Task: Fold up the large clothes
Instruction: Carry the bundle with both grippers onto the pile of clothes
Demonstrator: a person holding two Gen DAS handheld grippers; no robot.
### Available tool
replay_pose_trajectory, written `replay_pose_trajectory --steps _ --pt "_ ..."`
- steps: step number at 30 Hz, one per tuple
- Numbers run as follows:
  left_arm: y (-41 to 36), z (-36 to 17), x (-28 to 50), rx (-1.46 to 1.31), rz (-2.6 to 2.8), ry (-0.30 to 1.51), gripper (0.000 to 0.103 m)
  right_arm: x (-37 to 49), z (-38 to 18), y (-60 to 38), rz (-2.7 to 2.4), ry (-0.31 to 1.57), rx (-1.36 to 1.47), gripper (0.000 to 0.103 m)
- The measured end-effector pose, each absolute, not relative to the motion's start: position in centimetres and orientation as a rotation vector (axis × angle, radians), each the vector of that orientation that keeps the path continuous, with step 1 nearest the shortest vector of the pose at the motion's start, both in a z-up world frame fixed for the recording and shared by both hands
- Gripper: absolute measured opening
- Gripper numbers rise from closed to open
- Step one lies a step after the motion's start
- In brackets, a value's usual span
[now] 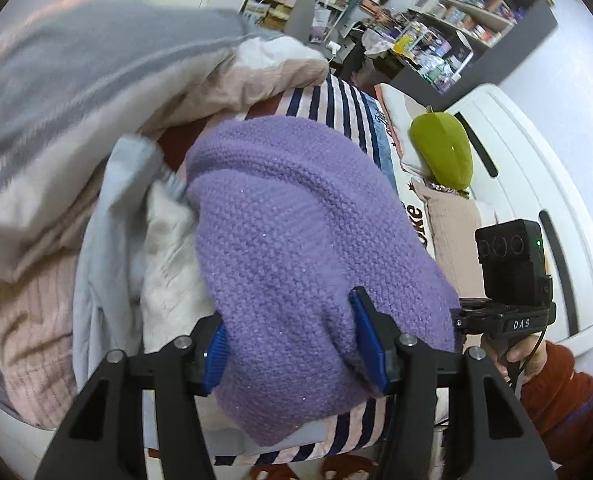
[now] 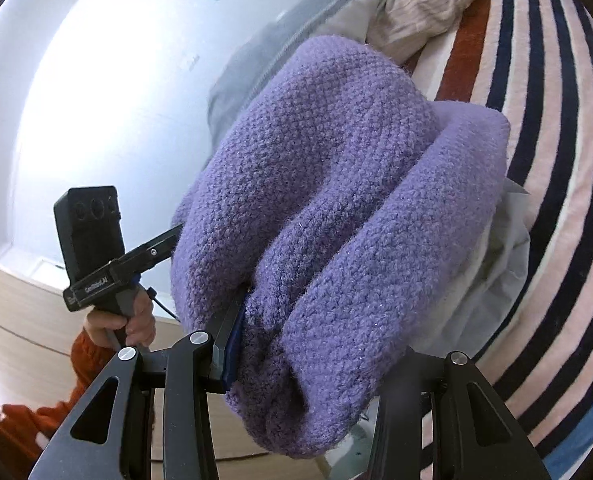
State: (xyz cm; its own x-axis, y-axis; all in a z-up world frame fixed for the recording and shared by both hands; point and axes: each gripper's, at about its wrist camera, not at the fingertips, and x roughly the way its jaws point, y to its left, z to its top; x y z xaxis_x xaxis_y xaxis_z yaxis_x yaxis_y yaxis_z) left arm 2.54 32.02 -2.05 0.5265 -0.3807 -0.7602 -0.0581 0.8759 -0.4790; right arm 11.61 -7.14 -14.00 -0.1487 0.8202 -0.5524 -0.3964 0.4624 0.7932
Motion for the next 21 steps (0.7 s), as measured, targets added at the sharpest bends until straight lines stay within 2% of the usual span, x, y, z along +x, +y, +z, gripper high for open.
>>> replay_pose_trajectory --steps 4,14,18,21 --pt "34.4 -3.3 1.9 -0.552 -0.229 0.985 0.052 11.8 -14.8 -4.9 1.103 1.347 0.404 0.036" --pt "36.6 -1.2 0.2 -0.509 -0.257 1.018 0.052 9.0 -12.5 -1.5 1.134 1.342 0.365 0.036" --pt "37.2 -4.5 -0.1 -0.491 -0.219 1.078 0.053 10.0 -15.5 0.0 1.138 1.387 0.356 0.036" --pt "38.4 -7.1 -0.4 -0.569 -0.194 1.091 0.06 10.9 -18.5 1.1 1.116 1.434 0.343 0.037"
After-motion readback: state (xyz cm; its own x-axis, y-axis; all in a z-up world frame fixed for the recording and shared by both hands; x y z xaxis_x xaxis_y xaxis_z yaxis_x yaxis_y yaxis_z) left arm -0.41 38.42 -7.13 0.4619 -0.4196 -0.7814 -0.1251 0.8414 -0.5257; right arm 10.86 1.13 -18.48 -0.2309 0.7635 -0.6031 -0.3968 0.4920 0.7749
